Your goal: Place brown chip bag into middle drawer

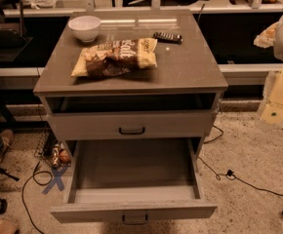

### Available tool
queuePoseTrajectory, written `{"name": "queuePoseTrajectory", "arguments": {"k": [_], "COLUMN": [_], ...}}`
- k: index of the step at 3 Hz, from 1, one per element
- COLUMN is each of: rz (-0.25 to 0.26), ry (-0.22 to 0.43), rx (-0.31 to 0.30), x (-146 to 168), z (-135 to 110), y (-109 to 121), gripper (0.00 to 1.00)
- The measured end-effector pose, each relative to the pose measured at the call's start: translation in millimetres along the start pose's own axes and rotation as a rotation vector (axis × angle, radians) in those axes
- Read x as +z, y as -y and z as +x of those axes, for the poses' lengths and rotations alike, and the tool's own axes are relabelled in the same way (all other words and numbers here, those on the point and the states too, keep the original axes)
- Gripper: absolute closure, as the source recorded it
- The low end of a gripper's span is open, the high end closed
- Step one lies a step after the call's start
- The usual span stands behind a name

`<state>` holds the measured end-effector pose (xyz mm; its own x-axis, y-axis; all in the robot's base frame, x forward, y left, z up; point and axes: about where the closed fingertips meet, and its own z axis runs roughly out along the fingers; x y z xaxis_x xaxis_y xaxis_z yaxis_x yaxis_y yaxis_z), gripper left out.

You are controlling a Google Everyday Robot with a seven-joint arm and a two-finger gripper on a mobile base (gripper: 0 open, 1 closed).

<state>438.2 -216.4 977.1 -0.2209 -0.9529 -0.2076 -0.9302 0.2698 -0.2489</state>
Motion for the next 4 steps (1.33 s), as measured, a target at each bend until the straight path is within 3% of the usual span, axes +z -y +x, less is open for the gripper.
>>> {"name": "queuePoseTrajectory", "arguments": {"k": [1,2,3,4], "rz": [0.006,0.030,0.046,0.038], "ry": [0.004,0.063,0.097,0.142], "rx": [0.000,0.018,0.031,0.049], "x": [-1,7,28,63], "z": [-2,-65,-150,-241], "y": [2,47,89,112], "gripper": [0.00,0.00,0.00,0.00]}}
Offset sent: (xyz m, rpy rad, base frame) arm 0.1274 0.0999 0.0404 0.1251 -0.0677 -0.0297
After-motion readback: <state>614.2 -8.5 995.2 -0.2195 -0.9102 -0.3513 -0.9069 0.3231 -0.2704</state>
